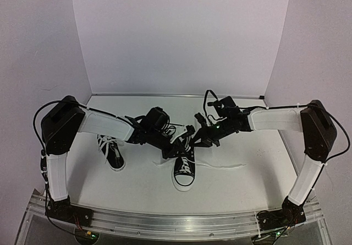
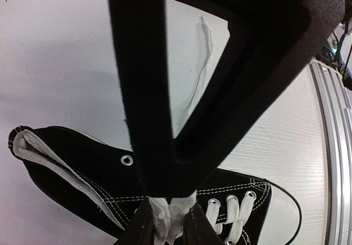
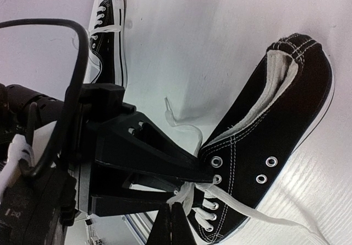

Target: Tie the shoes

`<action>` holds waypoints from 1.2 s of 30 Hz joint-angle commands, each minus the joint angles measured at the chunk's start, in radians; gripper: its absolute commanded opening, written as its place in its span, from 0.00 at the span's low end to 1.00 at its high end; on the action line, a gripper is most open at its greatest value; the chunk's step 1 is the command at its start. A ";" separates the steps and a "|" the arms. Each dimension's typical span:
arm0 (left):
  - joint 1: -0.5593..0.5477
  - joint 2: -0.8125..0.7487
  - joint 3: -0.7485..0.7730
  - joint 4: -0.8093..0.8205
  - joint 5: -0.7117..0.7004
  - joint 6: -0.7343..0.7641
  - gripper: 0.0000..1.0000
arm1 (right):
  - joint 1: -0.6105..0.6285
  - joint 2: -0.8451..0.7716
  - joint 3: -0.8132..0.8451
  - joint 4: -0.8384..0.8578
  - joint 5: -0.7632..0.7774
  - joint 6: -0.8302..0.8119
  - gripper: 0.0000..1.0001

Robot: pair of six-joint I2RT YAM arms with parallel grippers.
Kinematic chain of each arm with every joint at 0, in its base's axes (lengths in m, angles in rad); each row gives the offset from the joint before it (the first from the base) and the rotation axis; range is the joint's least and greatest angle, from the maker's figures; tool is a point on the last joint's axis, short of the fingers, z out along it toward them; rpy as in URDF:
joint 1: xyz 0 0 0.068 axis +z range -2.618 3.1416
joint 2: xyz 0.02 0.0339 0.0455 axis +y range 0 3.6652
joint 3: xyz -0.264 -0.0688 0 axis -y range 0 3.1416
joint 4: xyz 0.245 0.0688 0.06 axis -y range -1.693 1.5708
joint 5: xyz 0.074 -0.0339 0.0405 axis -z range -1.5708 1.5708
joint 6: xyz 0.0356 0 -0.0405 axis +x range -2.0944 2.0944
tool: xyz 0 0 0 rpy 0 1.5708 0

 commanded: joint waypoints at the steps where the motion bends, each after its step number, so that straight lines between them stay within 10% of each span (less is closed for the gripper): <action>1: -0.002 -0.007 0.052 0.030 -0.030 0.003 0.18 | 0.000 -0.051 -0.010 0.007 0.011 0.003 0.00; 5: -0.002 -0.008 0.054 0.035 -0.040 0.005 0.07 | -0.007 -0.053 -0.015 0.001 -0.005 -0.001 0.01; 16: -0.002 -0.003 0.055 0.026 -0.027 0.010 0.00 | -0.150 -0.217 -0.142 -0.226 0.185 0.056 0.62; 36: -0.002 -0.001 0.044 0.053 -0.005 0.006 0.00 | -0.152 -0.148 -0.194 -0.500 0.555 0.108 0.73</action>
